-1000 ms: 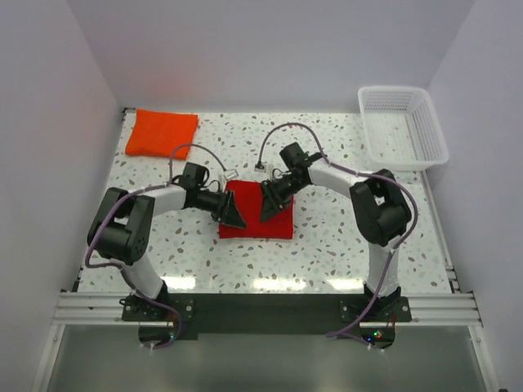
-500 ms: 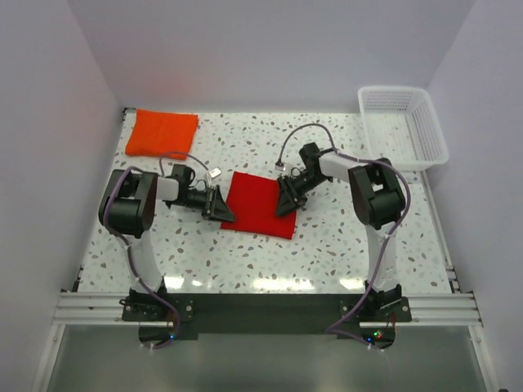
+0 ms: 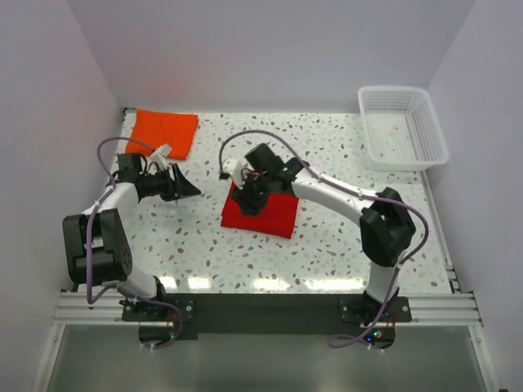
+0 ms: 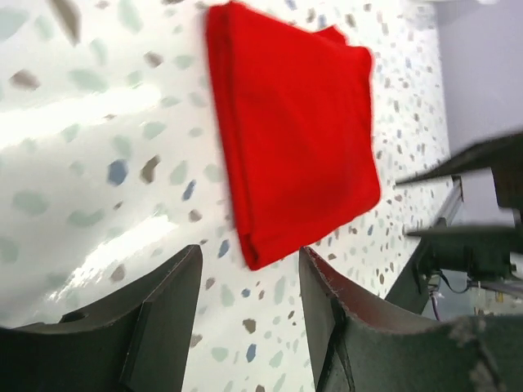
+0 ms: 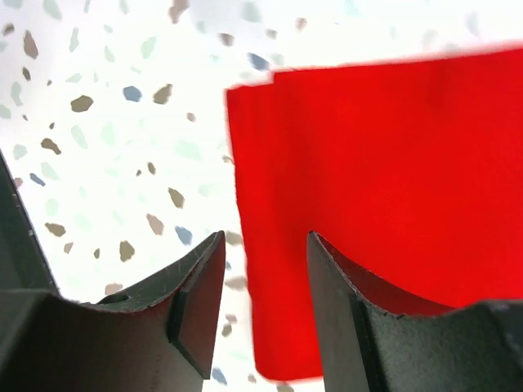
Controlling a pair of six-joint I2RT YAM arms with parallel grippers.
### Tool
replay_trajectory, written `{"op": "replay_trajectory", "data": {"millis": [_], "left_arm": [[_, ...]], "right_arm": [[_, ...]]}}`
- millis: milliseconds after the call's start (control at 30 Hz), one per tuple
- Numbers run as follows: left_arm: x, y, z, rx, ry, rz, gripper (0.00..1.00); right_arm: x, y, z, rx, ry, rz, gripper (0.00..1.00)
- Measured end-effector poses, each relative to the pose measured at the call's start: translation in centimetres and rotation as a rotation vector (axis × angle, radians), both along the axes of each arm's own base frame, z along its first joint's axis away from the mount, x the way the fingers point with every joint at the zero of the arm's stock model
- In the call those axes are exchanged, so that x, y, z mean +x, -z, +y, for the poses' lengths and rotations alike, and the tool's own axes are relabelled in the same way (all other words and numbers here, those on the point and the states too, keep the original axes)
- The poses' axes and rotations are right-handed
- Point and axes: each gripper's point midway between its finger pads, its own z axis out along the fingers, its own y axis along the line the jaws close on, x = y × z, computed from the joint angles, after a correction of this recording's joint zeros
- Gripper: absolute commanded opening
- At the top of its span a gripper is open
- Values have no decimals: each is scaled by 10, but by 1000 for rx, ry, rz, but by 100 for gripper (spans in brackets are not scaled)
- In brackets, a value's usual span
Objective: Fold and stack the t-shirts
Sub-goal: Neatly place the folded tshirt to the corner
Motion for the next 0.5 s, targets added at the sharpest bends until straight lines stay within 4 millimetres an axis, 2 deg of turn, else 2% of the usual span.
{"op": "replay_trajectory", "data": {"millis": [67, 200, 367, 500], "left_arm": [[-1, 11, 10, 34, -50, 52, 57], [-8, 35, 25, 92, -116, 168, 63], [-12, 49, 34, 136, -155, 230, 66], [-11, 51, 35, 148, -163, 232, 66]], "right_arm": [[-15, 8, 25, -34, -65, -51, 49], [-26, 50, 59, -139, -137, -102, 51], [-32, 97, 66, -249, -159, -105, 52], [-34, 100, 70, -264, -173, -133, 52]]}}
